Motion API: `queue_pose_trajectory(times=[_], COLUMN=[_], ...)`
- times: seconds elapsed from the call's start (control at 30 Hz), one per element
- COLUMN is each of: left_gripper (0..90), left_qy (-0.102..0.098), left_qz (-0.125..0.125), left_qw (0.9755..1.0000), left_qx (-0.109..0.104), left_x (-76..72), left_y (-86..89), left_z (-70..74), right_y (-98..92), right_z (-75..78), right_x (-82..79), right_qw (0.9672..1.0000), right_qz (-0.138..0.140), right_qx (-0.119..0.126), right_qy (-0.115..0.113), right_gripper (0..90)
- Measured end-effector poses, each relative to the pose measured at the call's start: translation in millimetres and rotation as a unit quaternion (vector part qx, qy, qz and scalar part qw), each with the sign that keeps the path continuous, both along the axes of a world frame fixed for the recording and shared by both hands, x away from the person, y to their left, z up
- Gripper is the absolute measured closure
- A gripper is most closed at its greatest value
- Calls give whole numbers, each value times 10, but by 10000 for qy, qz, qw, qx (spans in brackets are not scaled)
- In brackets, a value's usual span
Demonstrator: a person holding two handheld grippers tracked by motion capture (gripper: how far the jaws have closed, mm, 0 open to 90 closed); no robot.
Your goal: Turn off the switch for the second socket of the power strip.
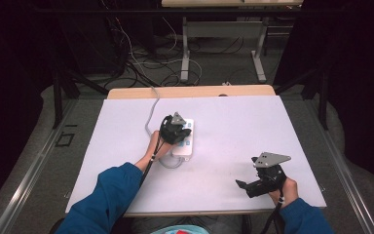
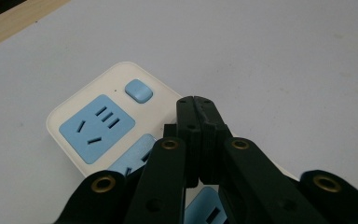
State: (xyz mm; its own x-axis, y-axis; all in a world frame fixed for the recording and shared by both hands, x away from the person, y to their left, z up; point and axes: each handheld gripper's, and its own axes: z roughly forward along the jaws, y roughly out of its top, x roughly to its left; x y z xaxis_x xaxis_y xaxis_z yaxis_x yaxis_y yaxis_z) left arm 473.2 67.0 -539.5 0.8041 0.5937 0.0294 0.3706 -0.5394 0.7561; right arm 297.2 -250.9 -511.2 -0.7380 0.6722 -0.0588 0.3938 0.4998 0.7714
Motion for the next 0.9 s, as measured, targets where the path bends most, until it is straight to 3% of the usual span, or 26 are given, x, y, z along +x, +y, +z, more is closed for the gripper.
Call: queue_pose_trajectory(times=[0.4, 0.57, 0.9], left_gripper=[900, 900, 900], left_qy=[-106, -34, -72], left_qz=[62, 10, 84], left_qw=[9999, 10000, 9998], left_qx=[-80, -58, -166], left_x=[9, 19, 14], left_y=[-22, -12, -14], left_z=[-23, -13, -38], right_y=[-1, -1, 1], right_z=[0, 1, 0], right_x=[5, 6, 4], right_qw=[10000, 10000, 10000], right_qz=[6, 17, 4], right_qx=[-28, -25, -25], right_qy=[-27, -21, -3], right_gripper=[24, 24, 24])
